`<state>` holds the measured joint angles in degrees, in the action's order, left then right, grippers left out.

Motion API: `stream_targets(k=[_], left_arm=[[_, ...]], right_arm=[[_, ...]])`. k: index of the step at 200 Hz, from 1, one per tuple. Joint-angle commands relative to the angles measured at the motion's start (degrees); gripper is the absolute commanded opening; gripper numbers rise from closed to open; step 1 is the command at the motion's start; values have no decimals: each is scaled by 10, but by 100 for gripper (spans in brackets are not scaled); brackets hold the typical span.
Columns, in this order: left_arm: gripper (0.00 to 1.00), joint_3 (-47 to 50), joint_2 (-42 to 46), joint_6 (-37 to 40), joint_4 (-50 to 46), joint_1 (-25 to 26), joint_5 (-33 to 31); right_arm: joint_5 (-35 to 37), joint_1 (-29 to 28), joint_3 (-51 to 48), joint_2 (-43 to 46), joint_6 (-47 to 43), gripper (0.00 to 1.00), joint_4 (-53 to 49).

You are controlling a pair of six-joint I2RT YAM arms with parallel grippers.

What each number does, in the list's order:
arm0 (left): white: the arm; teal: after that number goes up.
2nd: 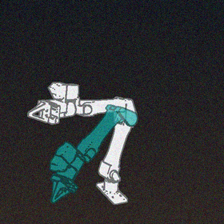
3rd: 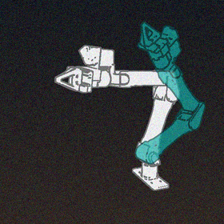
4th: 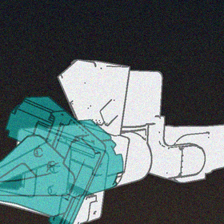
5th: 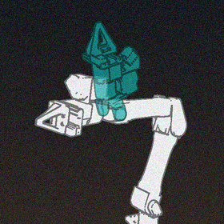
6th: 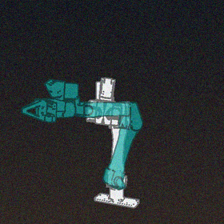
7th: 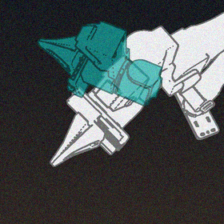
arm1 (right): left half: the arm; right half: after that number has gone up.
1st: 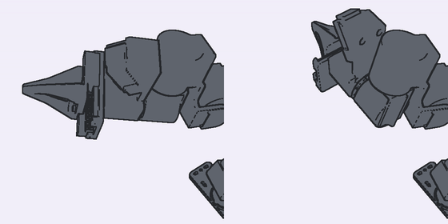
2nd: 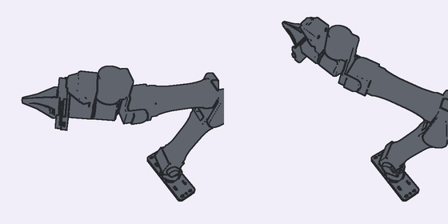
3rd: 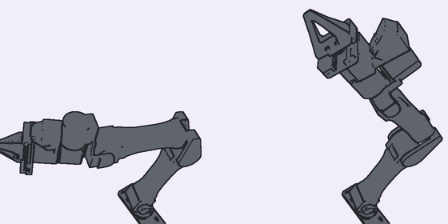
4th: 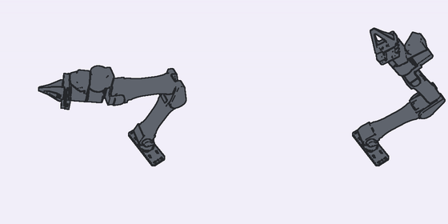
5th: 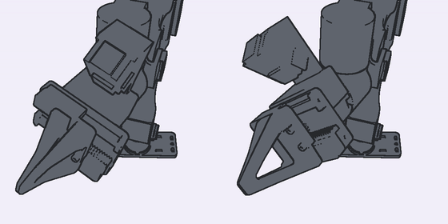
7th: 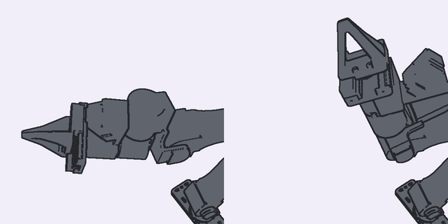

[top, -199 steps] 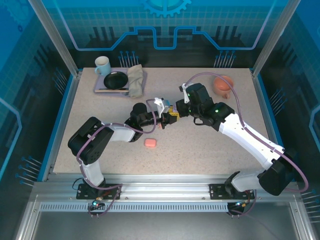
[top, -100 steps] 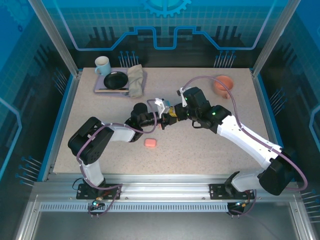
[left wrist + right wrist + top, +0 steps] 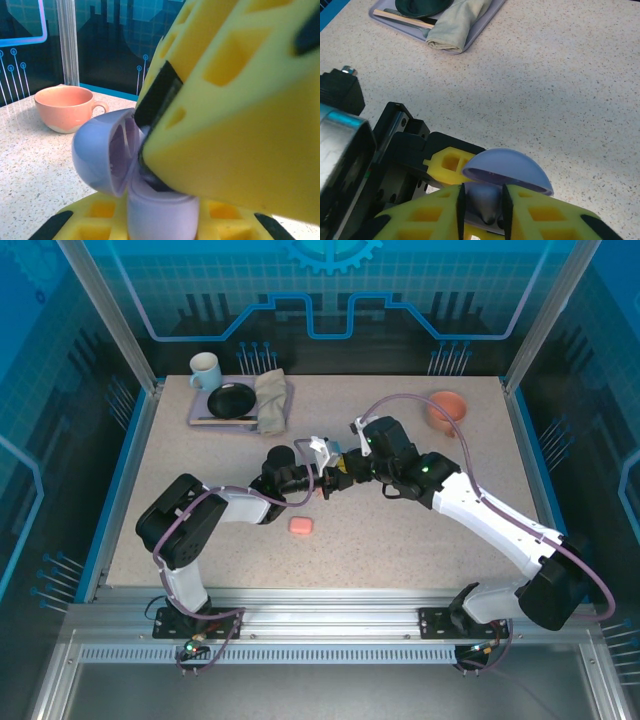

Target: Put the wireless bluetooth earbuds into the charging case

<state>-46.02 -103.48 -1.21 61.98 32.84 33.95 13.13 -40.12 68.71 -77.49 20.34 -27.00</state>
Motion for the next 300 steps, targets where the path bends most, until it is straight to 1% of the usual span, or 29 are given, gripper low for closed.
stream_targets(k=[1,49,63,91,109,132,159,193,223,255,300], left_arm=[[0,-15,13,-1,41,4,10],[0,-12,15,1,43,4,9],[0,-10,15,1,45,3,9],[0,-9,17,2,43,3,8],[0,-8,15,3,43,4,9],[0,-9,16,5,41,3,11],[0,-11,17,9,32,4,14],[0,-16,17,10,25,3,16],[0,-17,16,10,25,5,15],[0,-20,13,6,23,4,6],[0,-35,-1,-19,20,4,-18]], right_arm=[[-7,-10,23,-3,5,33,-13],[-23,4,47,-4,31,41,-19],[-31,11,50,10,44,45,-16],[-71,38,71,44,74,49,-25],[-103,68,89,51,95,51,-44],[-119,105,121,25,101,51,-87],[-144,138,192,-56,85,51,-167],[-161,150,262,-161,55,50,-233],[-169,151,287,-218,44,47,-255],[-187,142,272,-221,37,43,-261],[-178,118,186,-148,43,41,-254]])
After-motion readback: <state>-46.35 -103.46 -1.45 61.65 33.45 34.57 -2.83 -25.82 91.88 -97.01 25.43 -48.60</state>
